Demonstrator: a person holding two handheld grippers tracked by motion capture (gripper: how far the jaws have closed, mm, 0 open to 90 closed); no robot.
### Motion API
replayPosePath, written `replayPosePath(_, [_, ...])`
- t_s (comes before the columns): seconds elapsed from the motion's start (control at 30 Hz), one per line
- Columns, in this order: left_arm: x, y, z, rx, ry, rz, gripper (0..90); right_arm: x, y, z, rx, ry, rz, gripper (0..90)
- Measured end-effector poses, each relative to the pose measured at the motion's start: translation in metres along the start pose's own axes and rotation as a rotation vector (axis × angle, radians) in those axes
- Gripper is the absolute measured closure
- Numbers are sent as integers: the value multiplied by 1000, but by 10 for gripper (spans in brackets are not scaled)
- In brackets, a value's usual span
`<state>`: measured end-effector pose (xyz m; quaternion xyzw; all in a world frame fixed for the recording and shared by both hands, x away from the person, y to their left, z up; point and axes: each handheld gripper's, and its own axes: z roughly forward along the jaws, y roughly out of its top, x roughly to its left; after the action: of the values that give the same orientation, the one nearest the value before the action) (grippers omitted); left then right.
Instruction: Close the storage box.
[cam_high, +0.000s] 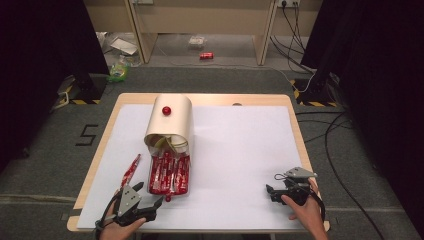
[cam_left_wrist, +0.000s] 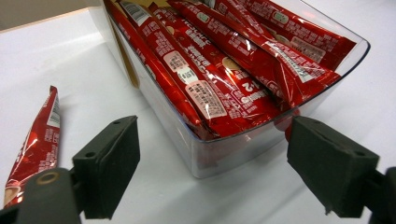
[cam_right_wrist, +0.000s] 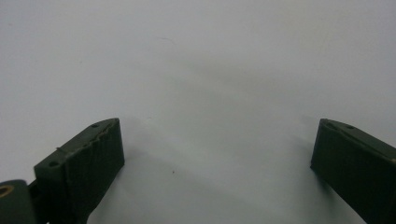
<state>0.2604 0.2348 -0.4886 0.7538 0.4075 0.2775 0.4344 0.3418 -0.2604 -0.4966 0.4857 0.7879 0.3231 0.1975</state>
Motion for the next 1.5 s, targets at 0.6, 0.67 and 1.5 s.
replayPosePath(0.6, [4,5,5,-30,-11,-51,147,0,0,0,0,0,0,30])
replayPosePath(0.67, [4,7,4,-38,-1,-50,148,0,0,0,0,0,0,30])
replayPosePath(1.5, [7,17,12,-52,1,-95,150,0,0,0,-1,-1,0,30])
